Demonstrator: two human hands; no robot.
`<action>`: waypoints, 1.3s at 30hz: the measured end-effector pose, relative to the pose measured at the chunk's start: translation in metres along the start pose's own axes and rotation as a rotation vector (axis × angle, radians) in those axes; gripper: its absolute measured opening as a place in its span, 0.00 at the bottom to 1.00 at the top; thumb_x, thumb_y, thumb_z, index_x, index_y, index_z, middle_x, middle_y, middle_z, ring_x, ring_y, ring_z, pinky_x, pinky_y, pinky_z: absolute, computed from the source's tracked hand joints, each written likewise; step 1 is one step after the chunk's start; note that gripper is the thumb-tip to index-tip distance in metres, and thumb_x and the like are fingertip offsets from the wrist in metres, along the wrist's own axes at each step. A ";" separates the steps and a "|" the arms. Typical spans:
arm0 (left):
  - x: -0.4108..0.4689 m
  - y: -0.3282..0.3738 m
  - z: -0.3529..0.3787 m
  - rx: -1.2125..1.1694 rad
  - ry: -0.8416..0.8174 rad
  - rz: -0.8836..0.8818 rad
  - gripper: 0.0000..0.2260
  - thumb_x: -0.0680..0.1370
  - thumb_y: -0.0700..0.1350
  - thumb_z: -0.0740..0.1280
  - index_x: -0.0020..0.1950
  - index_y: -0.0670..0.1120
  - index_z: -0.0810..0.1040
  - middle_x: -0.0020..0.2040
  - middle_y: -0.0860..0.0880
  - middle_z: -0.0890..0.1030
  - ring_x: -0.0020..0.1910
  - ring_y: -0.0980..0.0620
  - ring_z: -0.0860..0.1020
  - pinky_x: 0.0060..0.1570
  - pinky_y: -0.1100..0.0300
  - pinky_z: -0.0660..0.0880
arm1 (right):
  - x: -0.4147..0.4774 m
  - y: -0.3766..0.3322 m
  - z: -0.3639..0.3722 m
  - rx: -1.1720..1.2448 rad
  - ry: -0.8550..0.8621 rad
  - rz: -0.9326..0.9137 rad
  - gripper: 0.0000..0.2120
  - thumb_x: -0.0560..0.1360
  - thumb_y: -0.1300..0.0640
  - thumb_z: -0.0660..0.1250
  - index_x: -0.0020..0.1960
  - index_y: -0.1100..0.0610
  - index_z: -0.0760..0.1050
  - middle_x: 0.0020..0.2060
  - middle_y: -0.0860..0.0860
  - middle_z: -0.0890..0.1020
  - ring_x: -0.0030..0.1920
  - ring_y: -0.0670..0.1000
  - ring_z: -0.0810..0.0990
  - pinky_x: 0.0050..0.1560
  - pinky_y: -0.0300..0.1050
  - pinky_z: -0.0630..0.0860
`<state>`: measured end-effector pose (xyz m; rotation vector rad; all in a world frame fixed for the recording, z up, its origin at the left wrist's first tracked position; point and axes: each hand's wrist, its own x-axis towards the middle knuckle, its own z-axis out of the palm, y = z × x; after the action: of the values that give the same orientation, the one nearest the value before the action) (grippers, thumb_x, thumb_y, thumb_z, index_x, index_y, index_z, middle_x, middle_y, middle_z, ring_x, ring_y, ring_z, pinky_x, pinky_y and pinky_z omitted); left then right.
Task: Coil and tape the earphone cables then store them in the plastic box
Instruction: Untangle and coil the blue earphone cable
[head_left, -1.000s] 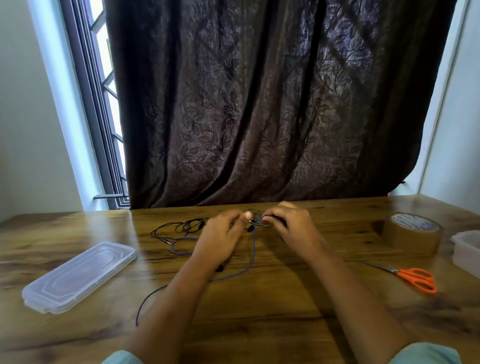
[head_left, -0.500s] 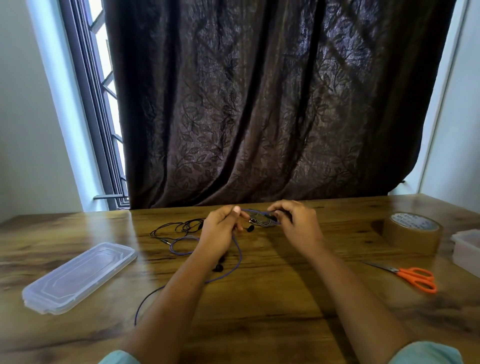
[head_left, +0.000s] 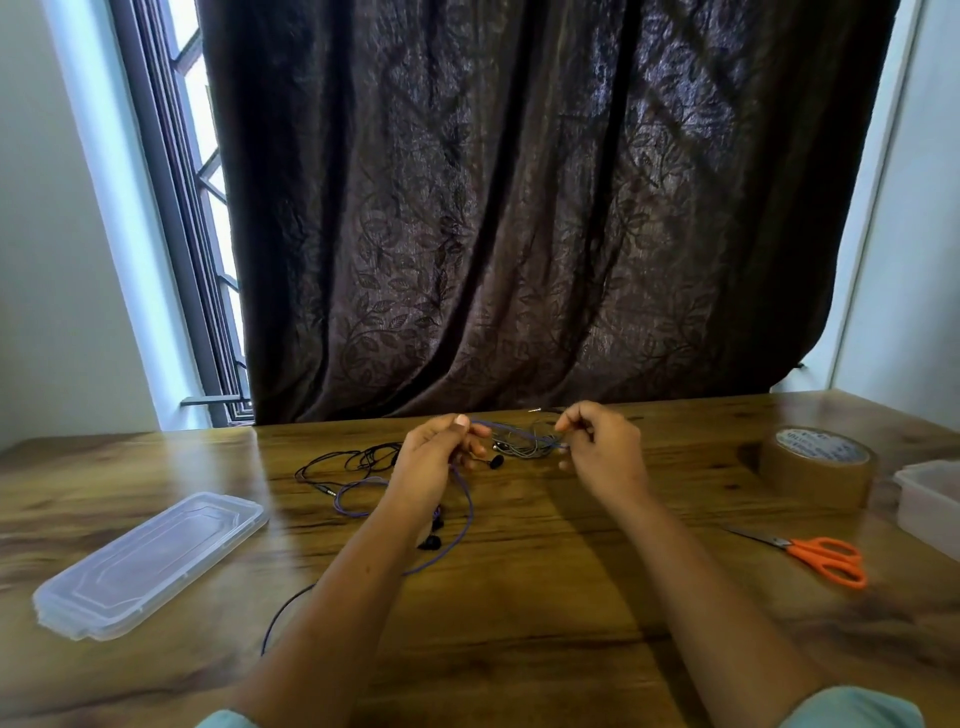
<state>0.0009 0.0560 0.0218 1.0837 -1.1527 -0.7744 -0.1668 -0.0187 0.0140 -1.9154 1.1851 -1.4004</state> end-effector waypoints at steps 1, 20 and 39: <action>0.001 0.000 -0.004 0.026 -0.071 -0.053 0.16 0.82 0.41 0.57 0.40 0.43 0.81 0.31 0.51 0.79 0.32 0.55 0.75 0.32 0.64 0.69 | 0.000 0.001 0.000 0.055 0.000 0.030 0.14 0.78 0.71 0.57 0.43 0.55 0.75 0.46 0.53 0.79 0.37 0.45 0.80 0.35 0.37 0.80; -0.006 0.002 0.008 1.300 -0.002 0.662 0.14 0.79 0.44 0.62 0.65 0.49 0.70 0.43 0.50 0.81 0.41 0.49 0.80 0.40 0.55 0.74 | -0.009 -0.015 0.009 0.365 -0.363 -0.172 0.10 0.76 0.69 0.63 0.46 0.55 0.73 0.35 0.49 0.83 0.38 0.44 0.82 0.38 0.35 0.74; -0.015 0.026 0.014 -0.500 -0.259 -0.212 0.12 0.80 0.39 0.57 0.60 0.40 0.76 0.25 0.52 0.69 0.25 0.58 0.71 0.29 0.64 0.73 | -0.009 -0.018 0.004 -0.139 -0.191 -0.417 0.08 0.79 0.58 0.63 0.53 0.54 0.81 0.34 0.43 0.79 0.36 0.41 0.77 0.39 0.35 0.71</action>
<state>-0.0178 0.0739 0.0425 0.7018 -0.9877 -1.3197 -0.1574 -0.0026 0.0226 -2.4379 0.8429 -1.3179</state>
